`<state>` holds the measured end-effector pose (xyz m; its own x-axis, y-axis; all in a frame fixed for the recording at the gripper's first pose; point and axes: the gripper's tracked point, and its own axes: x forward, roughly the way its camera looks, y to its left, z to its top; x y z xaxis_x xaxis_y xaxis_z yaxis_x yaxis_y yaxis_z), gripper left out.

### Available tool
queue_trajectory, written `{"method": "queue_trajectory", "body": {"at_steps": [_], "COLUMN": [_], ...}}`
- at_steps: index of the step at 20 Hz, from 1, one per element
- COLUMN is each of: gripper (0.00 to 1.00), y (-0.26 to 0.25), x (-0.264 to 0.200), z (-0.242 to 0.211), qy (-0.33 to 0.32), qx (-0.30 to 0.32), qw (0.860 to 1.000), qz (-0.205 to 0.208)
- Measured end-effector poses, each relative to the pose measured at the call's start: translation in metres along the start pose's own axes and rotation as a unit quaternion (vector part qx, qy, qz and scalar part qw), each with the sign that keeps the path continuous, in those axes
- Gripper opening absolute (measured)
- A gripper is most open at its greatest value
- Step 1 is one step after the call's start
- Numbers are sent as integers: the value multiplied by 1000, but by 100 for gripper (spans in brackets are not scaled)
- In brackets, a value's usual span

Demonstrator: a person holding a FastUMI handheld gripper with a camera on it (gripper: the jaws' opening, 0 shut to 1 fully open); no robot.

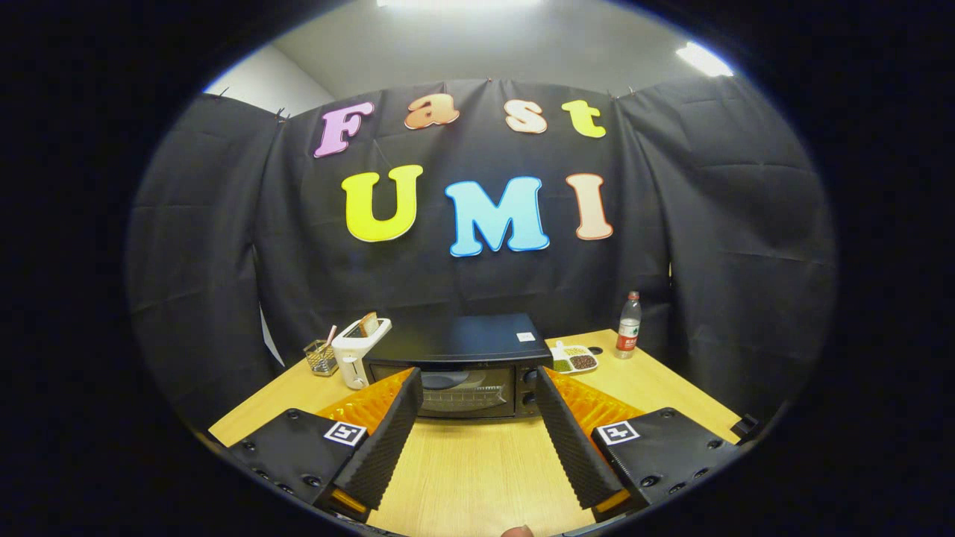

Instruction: Open the toaster oven, put the food inside, and close the toaster oven door.

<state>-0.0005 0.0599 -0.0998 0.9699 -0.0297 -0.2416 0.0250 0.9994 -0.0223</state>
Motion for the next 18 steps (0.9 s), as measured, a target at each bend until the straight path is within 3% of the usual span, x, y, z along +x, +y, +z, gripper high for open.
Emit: {"method": "queue_trajectory", "body": {"at_steps": [7, 18], "gripper": [96, 96], "y": [-14, -33], "x": [-49, -60], "z": [22, 35], "qy": [-31, -45], "qx": [23, 33], "qw": [999, 998], "qz": [13, 14]}}
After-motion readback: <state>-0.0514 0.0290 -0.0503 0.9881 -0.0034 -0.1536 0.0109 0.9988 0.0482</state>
